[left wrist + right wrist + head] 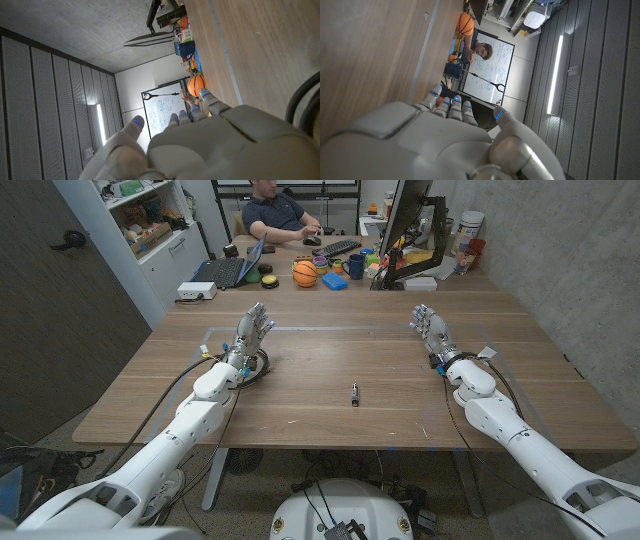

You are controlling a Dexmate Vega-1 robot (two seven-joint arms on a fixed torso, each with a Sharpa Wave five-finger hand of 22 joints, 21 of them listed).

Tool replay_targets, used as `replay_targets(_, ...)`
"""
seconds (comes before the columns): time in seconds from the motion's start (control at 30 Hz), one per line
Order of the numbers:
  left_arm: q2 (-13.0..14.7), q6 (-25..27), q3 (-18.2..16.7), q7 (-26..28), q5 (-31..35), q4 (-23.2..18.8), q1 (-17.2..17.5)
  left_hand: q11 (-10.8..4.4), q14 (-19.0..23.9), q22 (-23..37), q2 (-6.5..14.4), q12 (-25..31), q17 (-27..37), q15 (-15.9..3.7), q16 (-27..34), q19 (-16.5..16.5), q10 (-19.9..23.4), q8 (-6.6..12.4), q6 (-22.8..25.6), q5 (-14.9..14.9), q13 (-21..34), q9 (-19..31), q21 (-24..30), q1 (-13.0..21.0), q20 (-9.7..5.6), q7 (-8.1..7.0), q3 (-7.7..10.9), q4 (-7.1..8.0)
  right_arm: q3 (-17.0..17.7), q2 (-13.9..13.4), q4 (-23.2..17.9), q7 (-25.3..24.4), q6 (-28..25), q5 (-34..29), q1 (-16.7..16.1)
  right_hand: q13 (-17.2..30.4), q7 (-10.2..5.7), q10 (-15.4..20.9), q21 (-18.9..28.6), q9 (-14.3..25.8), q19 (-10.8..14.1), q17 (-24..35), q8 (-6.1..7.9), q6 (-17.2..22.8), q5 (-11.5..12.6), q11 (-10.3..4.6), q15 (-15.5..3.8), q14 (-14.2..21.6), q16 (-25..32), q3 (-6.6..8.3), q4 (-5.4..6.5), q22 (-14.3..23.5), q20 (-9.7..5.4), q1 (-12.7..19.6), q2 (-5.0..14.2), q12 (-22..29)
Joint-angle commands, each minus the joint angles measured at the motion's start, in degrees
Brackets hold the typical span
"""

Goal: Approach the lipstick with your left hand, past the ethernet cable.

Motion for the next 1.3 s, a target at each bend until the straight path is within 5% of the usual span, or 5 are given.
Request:
replay_targets(0.03, 0.14, -0.27, -0.33, 0.35, -0.02, -0.62, 0.63, -0.17, -0.39, 0.08, 7.17, 0.26, 0.09, 0.04, 0.39, 0.39, -1.21, 0.27, -1.85, 0.4, 0.14, 0.1, 0.2, 0.02, 0.1, 0.01, 0.4, 0.06, 3.57, 2.74, -0.18, 2.28, -1.78, -3.14, -1.05, 0.21, 0.51, 0.48, 0.24, 0.3, -0.28, 0.29, 0.25, -0.05, 0.36, 0.07, -0.28, -0.6, 0.29, 0.42, 0.01, 0.07, -0.51, 0.04, 4.91, 0.23)
replay_targets(0.27, 0.12, -1.42, -0.17, 0.28, 0.9, -0.21, 0.44, -0.34, -0.19, 0.08, 7.23, 0.33, 0.07, 0.01, 0.44, 0.58, -1.02, 0.31, -1.75, 0.41, 0.13, 0.1, 0.22, 0.06, 0.17, -0.16, 0.44, 0.04, 5.56, 4.46, 0.02, 3.4, -2.41, -4.8, -1.36, 0.21, 0.47, 0.5, 0.18, 0.29, -0.26, 0.28, 0.23, -0.03, 0.35, 0.01, -0.26, -0.62, 0.23, 0.45, 0.01, 0.07, -0.52, -0.01, 4.87, 0.19)
replay_targets(0.33, 0.27, -2.16, -0.02, 0.54, 1.86, -0.16, 0.36, -1.11, 0.63, 0.05, 6.44, 0.41, -0.09, 0.43, 0.6, 0.61, -0.69, 0.4, -1.47, 0.38, 0.12, 0.09, 0.12, 0.2, 2.19, -1.19, 0.28, -0.32, 6.03, 4.9, 0.11, 3.64, -2.43, -5.26, -1.43, 0.21, 0.49, 0.49, 0.16, 0.29, -0.26, 0.28, 0.21, -0.07, 0.35, 0.04, -0.28, -0.64, 0.21, 0.45, 0.02, 0.07, -0.53, -0.03, 4.86, 0.17)
replay_targets(0.47, 0.29, -5.07, 0.35, -0.23, 3.76, 0.93, -0.26, -2.04, 1.73, -0.2, 2.12, 0.34, -0.67, 1.33, 0.15, 0.97, -0.1, 0.62, -0.72, 0.51, 0.02, 0.07, -0.39, 0.87, 5.03, -7.31, -1.63, -2.15, 6.86, 5.68, 0.11, 4.04, -2.88, -5.94, -1.51, 0.21, 0.49, 0.48, 0.11, 0.29, -0.25, 0.29, 0.22, -0.01, 0.34, 0.0, -0.3, -0.59, 0.2, 0.46, 0.03, 0.07, -0.54, -0.08, 4.84, 0.14)
replay_targets(1.3, 3.41, -11.93, 4.85, -6.92, 14.7, 1.71, -7.1, -2.37, -0.64, -0.54, -3.6, -0.58, -0.83, 0.12, -1.73, -1.77, -2.67, -0.1, -3.87, 2.19, -0.05, -0.1, -3.11, 2.93, 3.48, -11.9, -4.75, -5.73, 9.61, 8.23, 0.28, 5.74, -3.3, -9.29, -1.9, 0.22, 0.4, 0.48, -0.18, 0.28, -0.22, 0.32, 0.13, -0.05, 0.21, -0.33, -0.26, -0.55, 0.04, 0.3, 0.08, 0.07, -0.55, -0.5, 4.51, -0.02)
